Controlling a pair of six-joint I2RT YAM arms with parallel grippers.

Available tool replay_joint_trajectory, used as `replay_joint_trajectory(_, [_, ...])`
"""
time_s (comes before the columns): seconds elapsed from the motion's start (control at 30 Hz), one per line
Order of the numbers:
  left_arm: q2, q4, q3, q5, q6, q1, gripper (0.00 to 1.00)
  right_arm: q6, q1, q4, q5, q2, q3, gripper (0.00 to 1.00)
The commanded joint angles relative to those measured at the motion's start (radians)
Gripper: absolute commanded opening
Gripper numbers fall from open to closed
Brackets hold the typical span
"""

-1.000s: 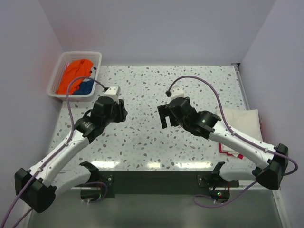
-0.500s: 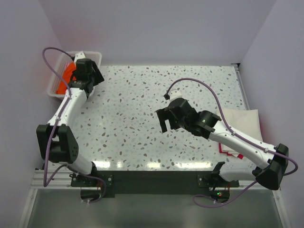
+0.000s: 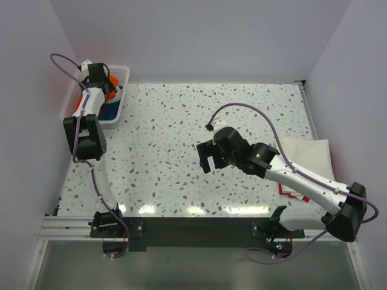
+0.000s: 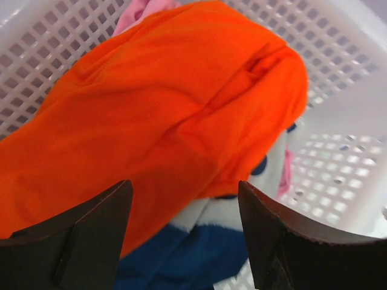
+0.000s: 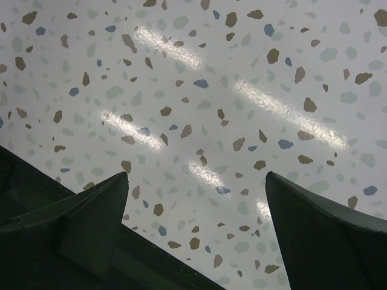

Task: Fold and stack the t-shirts
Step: Grab the tshirt from the pile

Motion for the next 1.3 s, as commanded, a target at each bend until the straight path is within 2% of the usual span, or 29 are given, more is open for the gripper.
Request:
replay_joint_trajectory(0.0, [0.084, -0.024, 0.140, 0.005, 0.021, 0.045, 0.75, 0.014, 0.000, 0.061, -0.051, -0.025, -0.068, 0.99])
replay_joint_trajectory(0.13, [0.147, -0.002, 0.169, 0.019, 0.029, 0.051, 0.70, 0.014, 0.000, 0.092, -0.037, -0.020, -0.099, 0.99])
replay_joint_trajectory(0.27, [0.143, 0.024, 0.133, 0.016, 0.009, 0.051, 0.56, 0.003, -0.001, 0.092, -0.024, -0.002, -0.104, 0.99])
replay_joint_trajectory(0.3, [0.138, 0.031, 0.123, 0.021, 0.007, 0.053, 0.48, 0.001, 0.000, 0.089, -0.015, 0.001, -0.104, 0.99])
replay_joint_trajectory(0.37, [0.114, 0.054, 0.100, 0.024, 0.001, 0.054, 0.40, -0.002, 0.000, 0.083, -0.011, 0.006, -0.105, 0.99])
replay_joint_trajectory(0.4, [0.092, 0.059, 0.096, 0.024, 0.000, 0.054, 0.32, 0.000, 0.000, 0.083, -0.005, 0.006, -0.107, 0.99])
replay_joint_trajectory(0.47, [0.068, 0.077, 0.083, 0.025, -0.002, 0.053, 0.24, -0.002, 0.000, 0.087, -0.004, 0.001, -0.112, 0.99])
replay_joint_trajectory(0.6, [0.006, 0.100, 0.097, 0.035, 0.020, 0.054, 0.01, 0.001, -0.001, 0.093, -0.004, 0.003, -0.116, 0.99])
replay_joint_trajectory(0.9, [-0.138, 0.154, 0.129, 0.081, 0.070, 0.054, 0.00, -0.002, 0.000, 0.133, -0.005, 0.033, -0.127, 0.99])
replay_joint_trajectory(1.27, [-0.386, 0.211, 0.148, 0.265, 0.038, 0.051, 0.00, 0.003, 0.000, 0.153, 0.018, 0.017, -0.102, 0.99])
